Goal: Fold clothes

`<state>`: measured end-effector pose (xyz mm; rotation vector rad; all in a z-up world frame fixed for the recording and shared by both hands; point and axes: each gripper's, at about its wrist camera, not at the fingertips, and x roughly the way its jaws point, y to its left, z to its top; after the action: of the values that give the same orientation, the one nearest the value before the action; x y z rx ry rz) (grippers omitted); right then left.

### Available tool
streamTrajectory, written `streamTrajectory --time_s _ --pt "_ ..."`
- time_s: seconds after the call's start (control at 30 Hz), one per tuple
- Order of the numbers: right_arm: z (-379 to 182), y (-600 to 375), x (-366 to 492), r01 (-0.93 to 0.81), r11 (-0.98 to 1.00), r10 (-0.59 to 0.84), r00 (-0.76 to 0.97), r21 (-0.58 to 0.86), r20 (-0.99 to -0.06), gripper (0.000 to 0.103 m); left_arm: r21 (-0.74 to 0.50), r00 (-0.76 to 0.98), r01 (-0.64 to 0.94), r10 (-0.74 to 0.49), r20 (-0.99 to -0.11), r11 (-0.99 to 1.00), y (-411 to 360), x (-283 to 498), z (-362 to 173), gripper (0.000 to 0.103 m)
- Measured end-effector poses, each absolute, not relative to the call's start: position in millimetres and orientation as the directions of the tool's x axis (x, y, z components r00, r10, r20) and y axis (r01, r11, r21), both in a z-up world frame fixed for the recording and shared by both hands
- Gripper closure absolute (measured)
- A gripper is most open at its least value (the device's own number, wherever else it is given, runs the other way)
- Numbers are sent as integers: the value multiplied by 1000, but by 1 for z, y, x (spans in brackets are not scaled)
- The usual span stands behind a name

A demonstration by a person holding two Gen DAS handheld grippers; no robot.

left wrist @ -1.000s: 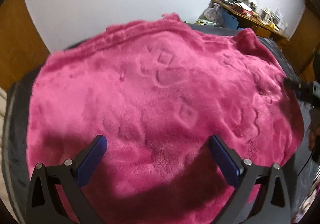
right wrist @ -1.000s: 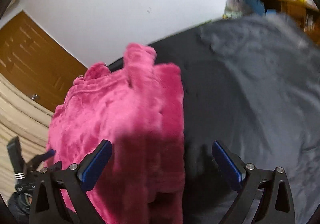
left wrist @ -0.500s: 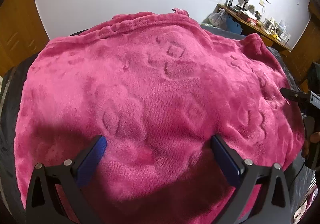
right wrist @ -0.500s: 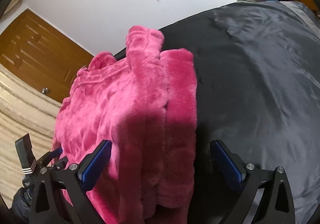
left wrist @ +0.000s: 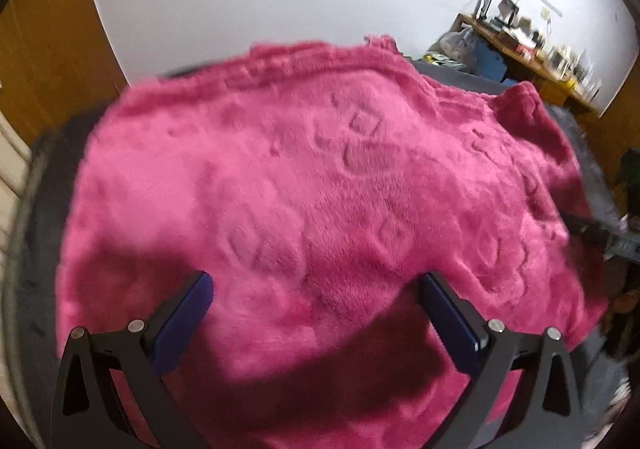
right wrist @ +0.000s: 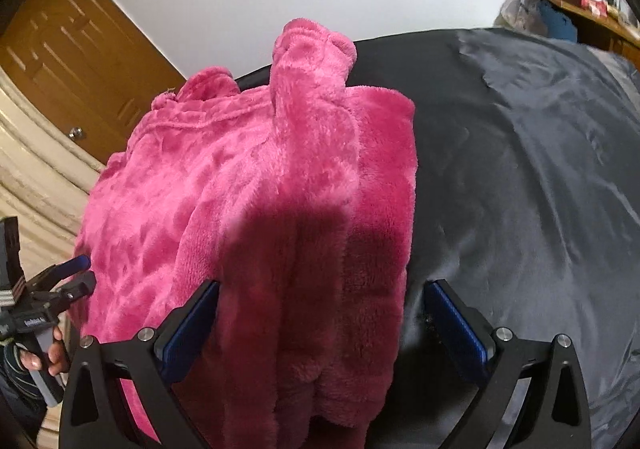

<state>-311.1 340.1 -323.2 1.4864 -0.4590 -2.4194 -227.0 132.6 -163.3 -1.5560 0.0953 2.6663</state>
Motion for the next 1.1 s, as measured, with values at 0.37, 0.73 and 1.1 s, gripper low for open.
streamTrajectory --time_s 0.37,0.73,1.1 --pt "-321 326 -310 109 -890 -445 -409 442 -796 15 2 -439 -22 8 -899 -1000 125 -233 -182 0" --pt "-319 317 -308 141 -929 -370 -399 342 -839 15 -6 -456 -10 10 -890 -1000 125 -229 -185 0" --pt "-320 317 -306 143 -935 -354 -410 325 -841 15 -13 -458 -5 14 -889 -1000 126 -228 -186 0"
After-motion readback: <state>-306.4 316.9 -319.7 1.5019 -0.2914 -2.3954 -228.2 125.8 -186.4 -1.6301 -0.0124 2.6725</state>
